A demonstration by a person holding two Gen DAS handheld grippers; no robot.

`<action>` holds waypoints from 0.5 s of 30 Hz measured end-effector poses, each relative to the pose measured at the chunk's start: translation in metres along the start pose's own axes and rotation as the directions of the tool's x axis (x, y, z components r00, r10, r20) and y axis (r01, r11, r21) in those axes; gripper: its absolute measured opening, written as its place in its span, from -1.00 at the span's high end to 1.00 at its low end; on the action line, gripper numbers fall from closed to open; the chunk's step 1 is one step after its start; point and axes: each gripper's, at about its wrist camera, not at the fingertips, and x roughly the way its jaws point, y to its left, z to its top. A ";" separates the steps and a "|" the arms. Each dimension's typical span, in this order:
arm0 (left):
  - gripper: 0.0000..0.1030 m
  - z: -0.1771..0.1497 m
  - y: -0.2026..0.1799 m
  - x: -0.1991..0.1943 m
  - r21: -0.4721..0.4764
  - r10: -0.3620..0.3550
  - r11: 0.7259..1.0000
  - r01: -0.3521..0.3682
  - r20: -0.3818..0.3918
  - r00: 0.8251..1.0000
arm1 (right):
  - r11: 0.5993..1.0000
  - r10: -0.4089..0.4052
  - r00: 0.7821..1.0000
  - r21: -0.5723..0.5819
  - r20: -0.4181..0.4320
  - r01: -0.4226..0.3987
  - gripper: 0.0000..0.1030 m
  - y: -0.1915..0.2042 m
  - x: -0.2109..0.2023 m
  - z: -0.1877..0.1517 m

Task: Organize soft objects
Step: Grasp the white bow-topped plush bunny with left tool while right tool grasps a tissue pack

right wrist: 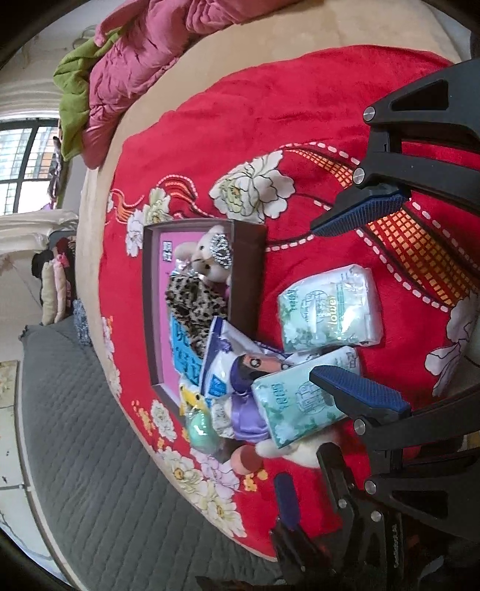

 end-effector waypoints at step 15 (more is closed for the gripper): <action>-0.35 0.006 0.029 0.017 -0.084 0.036 0.996 -0.038 -0.024 0.999 | 0.998 -0.029 0.995 -0.050 -0.095 0.024 -0.43 0.007 0.036 -0.004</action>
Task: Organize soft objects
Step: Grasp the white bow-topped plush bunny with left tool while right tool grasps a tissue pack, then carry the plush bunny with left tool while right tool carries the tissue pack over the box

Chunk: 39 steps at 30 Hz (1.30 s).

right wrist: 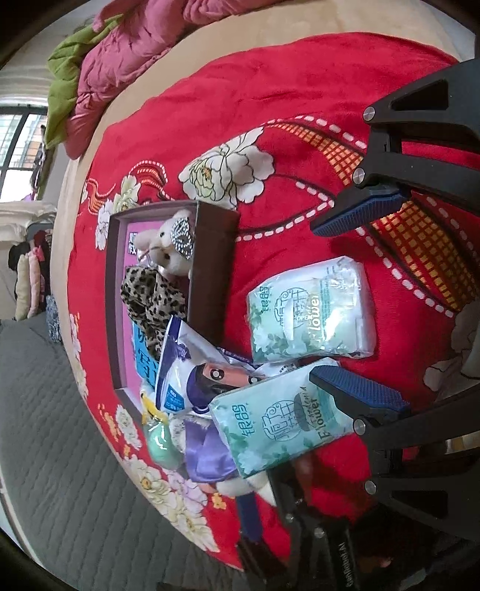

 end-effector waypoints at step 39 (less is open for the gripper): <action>0.29 0.006 0.018 -0.024 -0.054 -0.079 0.995 0.085 0.092 0.993 | 0.996 -0.011 0.989 0.091 0.150 -0.003 0.04 -0.016 -0.012 0.022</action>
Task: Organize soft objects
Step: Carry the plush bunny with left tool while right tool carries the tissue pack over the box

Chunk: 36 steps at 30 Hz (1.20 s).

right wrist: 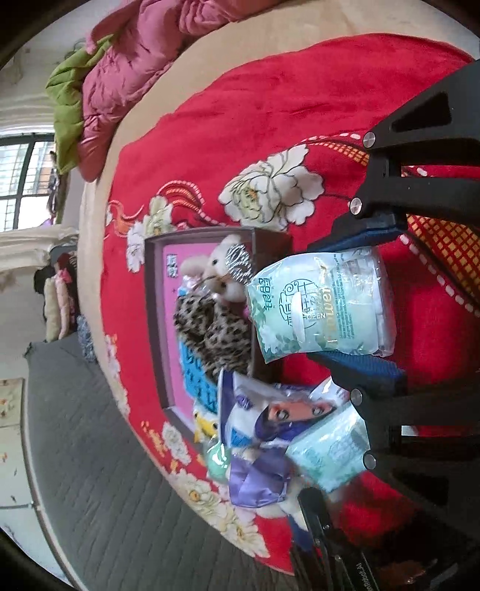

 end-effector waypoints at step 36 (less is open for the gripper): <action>0.30 0.028 0.002 -0.017 -0.020 0.042 0.999 -0.040 0.133 0.990 | 0.999 0.050 0.985 -0.010 0.165 -0.049 0.04 0.004 -0.025 0.023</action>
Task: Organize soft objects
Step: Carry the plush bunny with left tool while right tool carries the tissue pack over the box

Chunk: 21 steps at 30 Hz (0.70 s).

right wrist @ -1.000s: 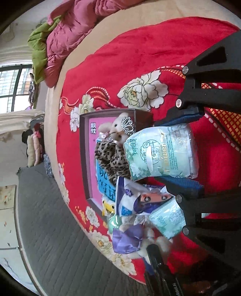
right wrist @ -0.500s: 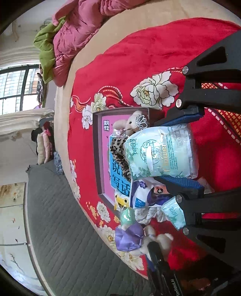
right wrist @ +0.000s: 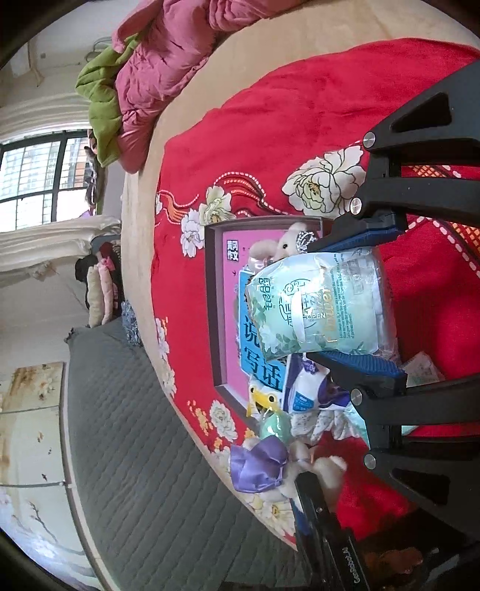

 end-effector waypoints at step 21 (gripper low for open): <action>0.30 0.027 0.007 0.028 -0.010 0.050 0.999 -0.050 0.019 0.999 | 0.997 -0.015 0.998 0.075 0.064 0.011 0.04 -0.021 0.003 0.018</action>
